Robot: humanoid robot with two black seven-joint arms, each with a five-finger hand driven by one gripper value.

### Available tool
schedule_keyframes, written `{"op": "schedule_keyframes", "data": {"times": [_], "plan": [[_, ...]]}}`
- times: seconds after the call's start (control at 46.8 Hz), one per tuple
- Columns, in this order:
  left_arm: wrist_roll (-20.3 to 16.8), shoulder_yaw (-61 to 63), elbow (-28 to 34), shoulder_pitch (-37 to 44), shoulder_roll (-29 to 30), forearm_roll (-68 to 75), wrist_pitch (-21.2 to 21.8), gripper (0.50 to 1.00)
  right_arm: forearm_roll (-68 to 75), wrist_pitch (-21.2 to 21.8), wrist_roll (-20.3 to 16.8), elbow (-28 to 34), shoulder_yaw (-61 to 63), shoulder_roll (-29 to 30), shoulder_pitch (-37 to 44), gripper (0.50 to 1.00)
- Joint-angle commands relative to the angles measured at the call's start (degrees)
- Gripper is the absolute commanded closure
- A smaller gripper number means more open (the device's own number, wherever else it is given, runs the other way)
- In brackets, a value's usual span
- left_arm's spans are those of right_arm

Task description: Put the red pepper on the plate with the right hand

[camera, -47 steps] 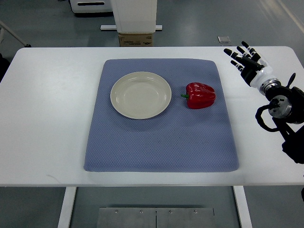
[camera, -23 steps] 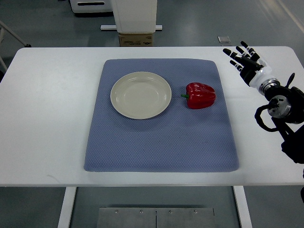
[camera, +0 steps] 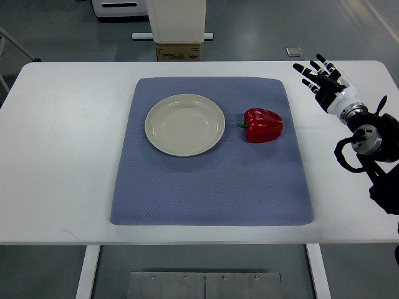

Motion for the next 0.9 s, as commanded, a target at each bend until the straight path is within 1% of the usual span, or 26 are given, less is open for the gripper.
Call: {"op": "schedule_keyframes", "data": {"times": [0.0,0.791,0.877], "plan": [[0.0,0.0,0.0,0.0,0.0,0.0,0.0,0.500,0.0,0.0,0.0,-0.1,-0.1,-0.1,-0.2,0.500],[0.0,0.0,0.0,0.0,0.0,0.0,0.0,0.500,0.0,0.1,-0.3,0.1,0.0,0.3,-0.4,0.500],[0.0,0.0,0.0,0.0,0.0,0.0,0.0,0.500,0.0,1.2,-0.3,0.1,-0.1,0.2,-0.4,0.500]]}}
